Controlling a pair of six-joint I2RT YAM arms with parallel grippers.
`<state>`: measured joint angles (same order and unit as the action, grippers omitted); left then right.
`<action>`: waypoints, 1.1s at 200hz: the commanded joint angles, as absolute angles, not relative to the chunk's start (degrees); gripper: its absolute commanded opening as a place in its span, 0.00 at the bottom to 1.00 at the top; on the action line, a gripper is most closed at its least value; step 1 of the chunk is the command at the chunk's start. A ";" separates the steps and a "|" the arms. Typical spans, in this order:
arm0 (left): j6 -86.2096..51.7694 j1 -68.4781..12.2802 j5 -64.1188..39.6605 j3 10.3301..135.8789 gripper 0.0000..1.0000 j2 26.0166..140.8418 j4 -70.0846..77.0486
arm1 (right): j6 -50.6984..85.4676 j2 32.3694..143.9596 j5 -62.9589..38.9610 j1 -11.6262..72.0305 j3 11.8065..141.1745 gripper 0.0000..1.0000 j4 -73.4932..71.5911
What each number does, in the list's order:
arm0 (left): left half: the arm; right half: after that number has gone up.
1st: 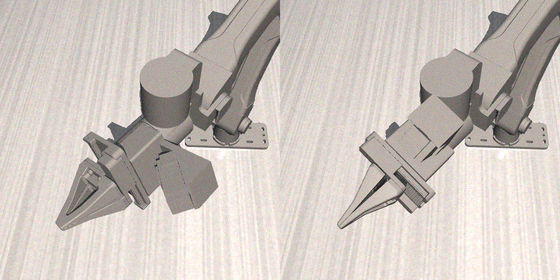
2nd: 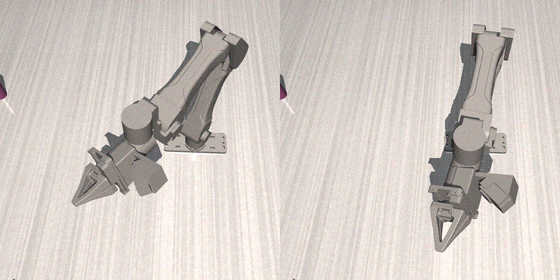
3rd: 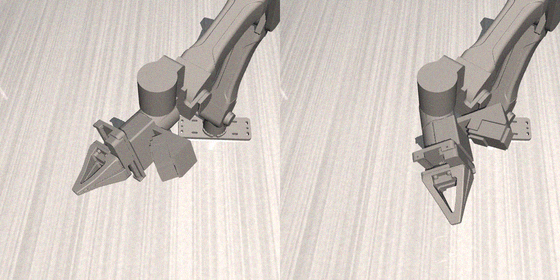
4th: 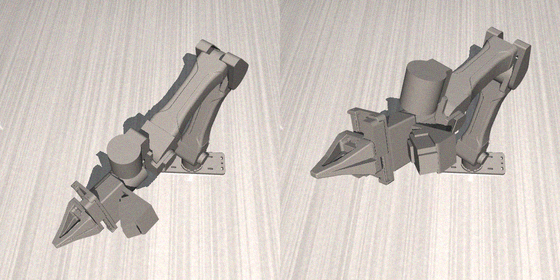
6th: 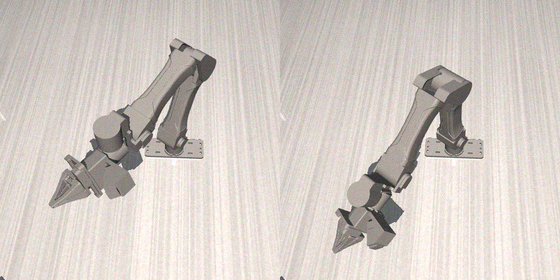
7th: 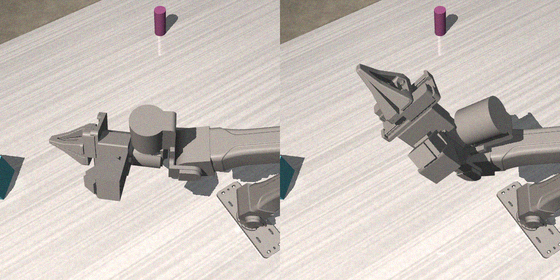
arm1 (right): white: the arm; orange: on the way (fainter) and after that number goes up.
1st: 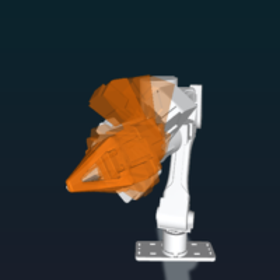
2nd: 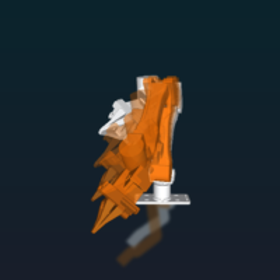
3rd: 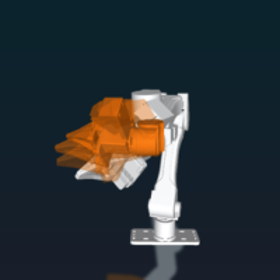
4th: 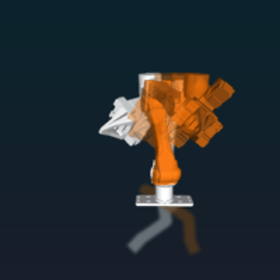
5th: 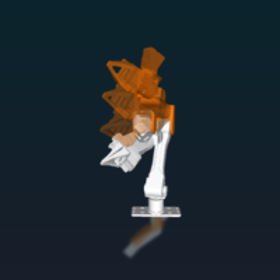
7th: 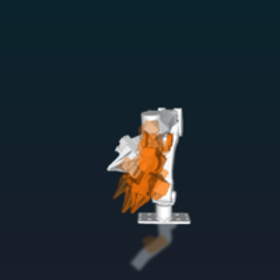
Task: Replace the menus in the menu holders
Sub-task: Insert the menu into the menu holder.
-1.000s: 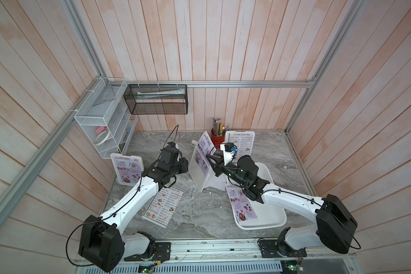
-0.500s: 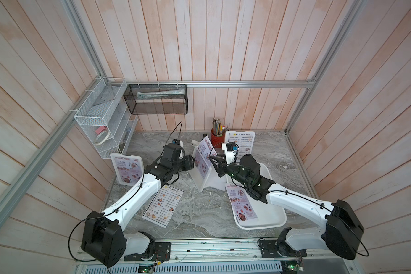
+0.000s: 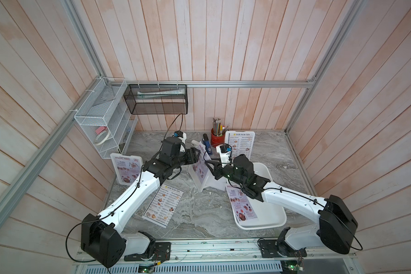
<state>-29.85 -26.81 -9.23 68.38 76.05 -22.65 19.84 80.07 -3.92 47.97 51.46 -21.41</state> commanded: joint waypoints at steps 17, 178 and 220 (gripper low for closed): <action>-28.80 -28.15 -12.14 71.98 0.67 76.42 -21.26 | 18.33 75.07 -2.17 47.50 53.79 0.38 -16.12; -25.38 -30.95 -1.26 70.97 0.70 84.89 -21.02 | 21.31 69.70 -0.92 43.33 49.66 0.40 -15.95; -25.45 -29.41 -0.35 71.44 0.70 86.47 -20.21 | 21.42 69.65 -1.14 43.33 49.48 0.40 -15.83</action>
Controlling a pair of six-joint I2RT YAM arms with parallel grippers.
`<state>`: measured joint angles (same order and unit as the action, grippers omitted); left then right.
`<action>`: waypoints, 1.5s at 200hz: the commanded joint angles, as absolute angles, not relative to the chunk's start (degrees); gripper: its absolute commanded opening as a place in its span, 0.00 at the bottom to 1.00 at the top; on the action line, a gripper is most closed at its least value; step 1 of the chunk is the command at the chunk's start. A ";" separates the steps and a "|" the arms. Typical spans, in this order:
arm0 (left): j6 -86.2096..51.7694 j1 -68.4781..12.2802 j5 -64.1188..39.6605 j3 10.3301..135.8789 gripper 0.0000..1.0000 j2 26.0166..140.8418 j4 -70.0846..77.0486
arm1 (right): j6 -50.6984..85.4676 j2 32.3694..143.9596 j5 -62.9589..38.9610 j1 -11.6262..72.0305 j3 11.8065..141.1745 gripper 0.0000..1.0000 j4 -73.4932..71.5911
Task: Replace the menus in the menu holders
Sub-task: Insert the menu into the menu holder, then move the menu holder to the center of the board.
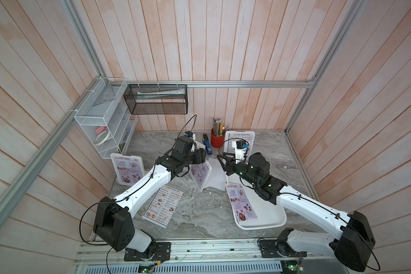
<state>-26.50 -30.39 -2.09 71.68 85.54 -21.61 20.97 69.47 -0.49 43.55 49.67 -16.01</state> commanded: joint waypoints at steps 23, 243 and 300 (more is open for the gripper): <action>-25.20 -28.76 -0.69 71.32 0.70 87.40 -20.08 | 21.48 69.35 -1.03 43.33 49.17 0.40 -15.91; -24.33 -25.13 -1.00 74.38 0.70 89.05 -18.78 | 21.27 70.67 -6.64 43.33 50.39 0.40 -12.57; -24.39 -25.11 -0.40 77.04 0.70 83.85 -22.15 | 20.07 77.43 -6.33 44.08 54.10 0.41 -9.69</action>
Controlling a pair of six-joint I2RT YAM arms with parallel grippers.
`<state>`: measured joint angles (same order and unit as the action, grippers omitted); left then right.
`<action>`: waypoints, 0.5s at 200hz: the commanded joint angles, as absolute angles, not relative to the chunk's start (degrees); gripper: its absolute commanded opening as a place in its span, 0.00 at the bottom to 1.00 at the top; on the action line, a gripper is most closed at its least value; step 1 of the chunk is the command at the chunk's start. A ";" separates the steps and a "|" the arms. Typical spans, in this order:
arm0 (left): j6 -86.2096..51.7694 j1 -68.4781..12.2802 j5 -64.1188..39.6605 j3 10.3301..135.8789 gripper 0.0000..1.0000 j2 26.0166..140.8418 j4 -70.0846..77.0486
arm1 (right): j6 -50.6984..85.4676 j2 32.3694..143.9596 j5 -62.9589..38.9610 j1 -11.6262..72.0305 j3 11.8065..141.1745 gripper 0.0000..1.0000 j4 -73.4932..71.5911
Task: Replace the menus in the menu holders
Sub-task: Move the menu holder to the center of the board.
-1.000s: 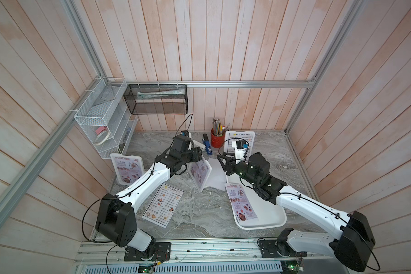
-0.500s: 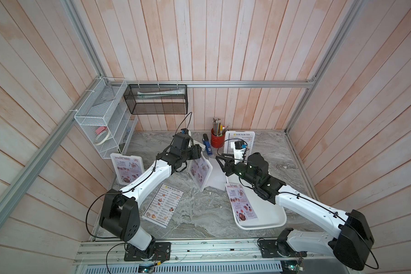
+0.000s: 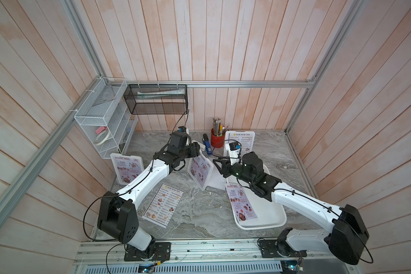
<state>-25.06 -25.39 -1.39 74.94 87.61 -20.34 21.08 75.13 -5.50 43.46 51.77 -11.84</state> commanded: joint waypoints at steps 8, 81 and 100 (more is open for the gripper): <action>-24.16 -25.13 0.58 76.84 0.70 83.05 -23.09 | 19.98 78.22 -6.49 44.12 54.23 0.41 -9.93; -26.05 -24.61 4.47 61.94 0.70 72.18 -27.75 | 19.79 83.85 -10.02 44.18 55.31 0.34 -12.09; -27.00 -24.61 4.61 57.42 0.70 68.93 -28.64 | 19.85 85.04 -10.60 44.20 55.71 0.27 -13.01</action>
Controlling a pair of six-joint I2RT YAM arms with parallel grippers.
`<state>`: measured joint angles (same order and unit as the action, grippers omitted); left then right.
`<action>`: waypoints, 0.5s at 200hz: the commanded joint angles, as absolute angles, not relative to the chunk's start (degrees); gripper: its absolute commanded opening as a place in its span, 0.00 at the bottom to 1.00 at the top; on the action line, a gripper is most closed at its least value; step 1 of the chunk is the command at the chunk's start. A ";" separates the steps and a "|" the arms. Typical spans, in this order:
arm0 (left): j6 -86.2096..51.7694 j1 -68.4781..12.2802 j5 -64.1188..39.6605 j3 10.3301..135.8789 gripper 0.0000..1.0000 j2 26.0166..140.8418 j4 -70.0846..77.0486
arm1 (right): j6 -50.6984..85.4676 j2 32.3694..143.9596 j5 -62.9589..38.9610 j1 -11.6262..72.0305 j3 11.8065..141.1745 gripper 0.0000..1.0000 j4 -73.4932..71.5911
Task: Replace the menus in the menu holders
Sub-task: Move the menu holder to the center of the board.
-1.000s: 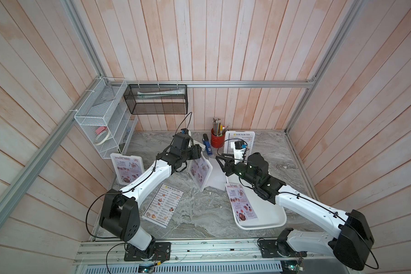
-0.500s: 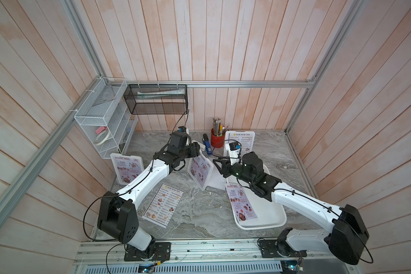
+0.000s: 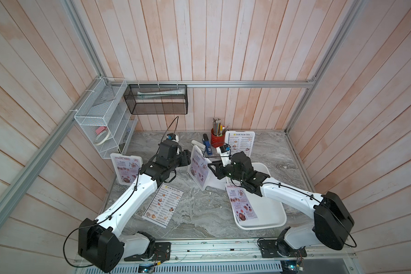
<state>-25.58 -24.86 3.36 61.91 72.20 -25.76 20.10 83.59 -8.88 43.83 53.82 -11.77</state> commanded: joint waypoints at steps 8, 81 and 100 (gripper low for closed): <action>-27.42 -24.59 4.58 56.01 0.70 67.86 -29.04 | 19.86 85.64 -10.94 44.21 55.95 0.22 -13.42; -29.00 -24.87 0.88 47.64 0.70 62.62 -30.22 | 18.26 93.25 -15.44 45.02 60.96 0.10 -18.02; -29.20 -24.87 0.67 46.39 0.70 61.75 -30.91 | 16.85 95.66 -15.18 45.33 63.30 0.10 -19.00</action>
<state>-28.62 -24.80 1.69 48.07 63.35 -29.45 18.39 92.88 -13.54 44.51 60.16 -16.80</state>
